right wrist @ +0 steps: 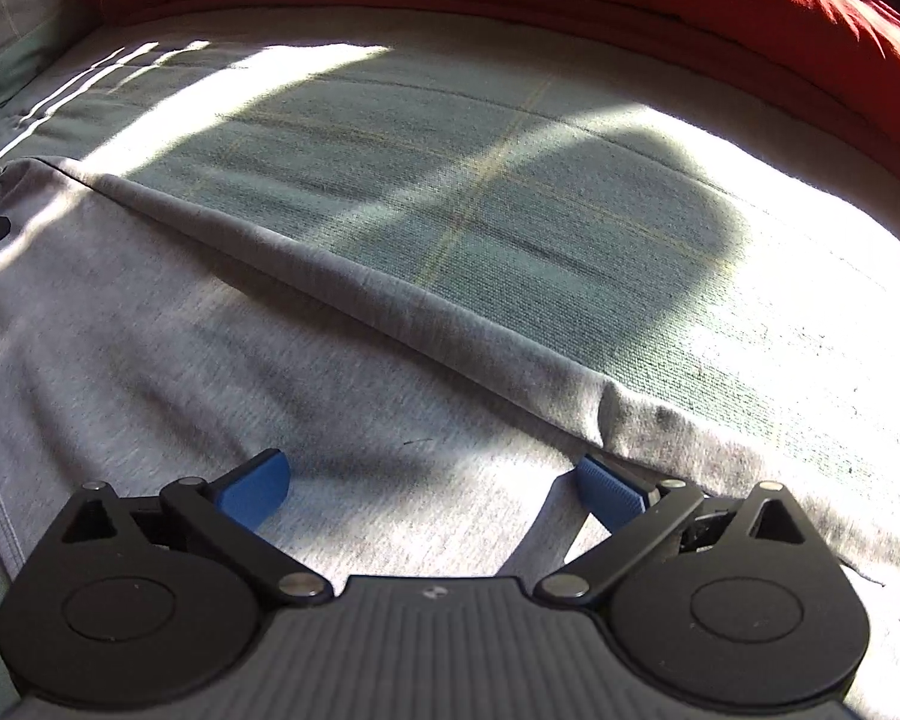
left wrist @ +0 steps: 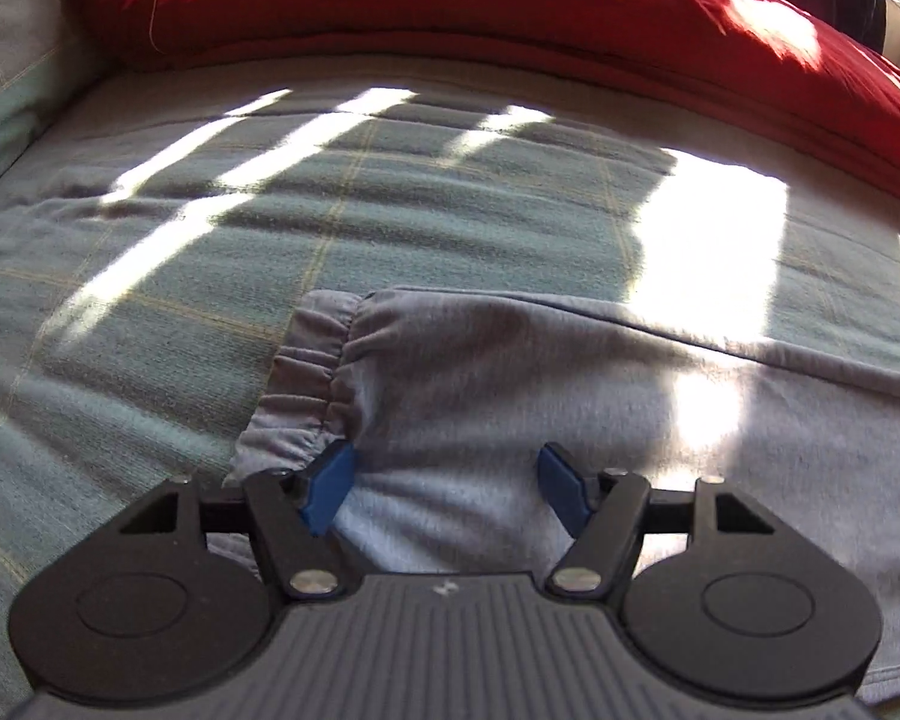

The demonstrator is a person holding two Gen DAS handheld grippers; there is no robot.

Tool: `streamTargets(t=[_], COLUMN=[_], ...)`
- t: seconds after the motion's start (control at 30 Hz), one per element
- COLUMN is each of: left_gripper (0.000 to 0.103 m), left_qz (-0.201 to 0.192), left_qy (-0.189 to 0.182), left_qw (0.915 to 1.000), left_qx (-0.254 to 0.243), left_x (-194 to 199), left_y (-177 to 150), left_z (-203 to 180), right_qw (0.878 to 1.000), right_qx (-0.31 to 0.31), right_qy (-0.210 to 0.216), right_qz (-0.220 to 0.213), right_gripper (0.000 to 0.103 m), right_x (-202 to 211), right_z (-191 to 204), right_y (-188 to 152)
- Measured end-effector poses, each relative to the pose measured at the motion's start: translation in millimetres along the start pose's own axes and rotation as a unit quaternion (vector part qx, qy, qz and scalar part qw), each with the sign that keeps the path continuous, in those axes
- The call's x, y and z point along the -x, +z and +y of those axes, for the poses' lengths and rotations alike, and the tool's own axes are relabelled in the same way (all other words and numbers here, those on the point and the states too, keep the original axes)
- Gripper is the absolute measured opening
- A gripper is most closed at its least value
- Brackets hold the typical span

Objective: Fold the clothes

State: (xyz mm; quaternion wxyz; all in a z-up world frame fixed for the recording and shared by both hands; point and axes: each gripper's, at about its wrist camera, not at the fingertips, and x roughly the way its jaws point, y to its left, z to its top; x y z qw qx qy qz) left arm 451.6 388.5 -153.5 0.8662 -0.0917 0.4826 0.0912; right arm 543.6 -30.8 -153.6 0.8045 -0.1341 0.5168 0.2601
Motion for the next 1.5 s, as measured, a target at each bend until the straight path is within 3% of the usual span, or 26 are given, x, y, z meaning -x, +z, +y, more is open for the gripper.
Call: streamTargets(t=[0.17,0.3,0.43,0.5,0.63,0.73,0.83,0.9,1.03,1.17,1.23,1.5], left_gripper=[0.068,0.07,0.072,0.073,0.073,0.073,0.073,0.073,0.071,0.075,0.075,0.075], left_qz=[0.002,-0.001,-0.004,-0.012,-0.032,-0.052,-0.068,-0.061,0.025,0.034,0.032,0.019], left_qy=[0.026,-0.017,-0.036,-0.043,-0.077,-0.127,-0.204,-0.236,-0.256,-0.248,-0.235,-0.198], left_qw=[0.9994,0.9976,0.9897,0.9822,0.9634,0.9508,0.9316,0.9202,0.9167,0.9013,0.9032,0.9299], left_qx=[-0.02,-0.066,-0.138,-0.182,-0.255,-0.278,-0.293,-0.306,-0.306,-0.354,-0.358,-0.309], left_x=[10,31,50,55,60,63,71,70,54,71,79,95], left_y=[5,-2,-18,-31,-59,-80,-96,-105,-122,-137,-137,-131], left_z=[-22,-58,-111,-143,-199,-227,-248,-260,-269,-263,-258,-245], right_qw=[1.0,1.0,0.999,0.998,0.998,0.997,0.996,0.996,0.997,0.996,0.995,0.985], right_qx=[0.003,0.003,-0.034,-0.055,-0.06,-0.063,-0.073,-0.079,-0.075,-0.082,-0.1,-0.169], right_qy=[-0.005,0.001,0.008,0.003,-0.021,-0.039,-0.045,-0.044,-0.037,-0.031,-0.018,0.028], right_qz=[-0.001,0.004,-0.008,-0.005,0.006,0.014,0.012,0.011,0.004,-0.004,-0.005,0.034], right_gripper=[0.103,0.103,0.103,0.103,0.103,0.103,0.103,0.103,0.103,0.103,0.103,0.103], right_x=[-1,6,35,47,30,16,8,7,7,27,44,97], right_z=[2,1,-7,-10,-14,-16,-19,-21,-25,-42,-54,-83], right_y=[0,4,6,2,-8,-16,-15,-12,-11,-13,-17,-81])
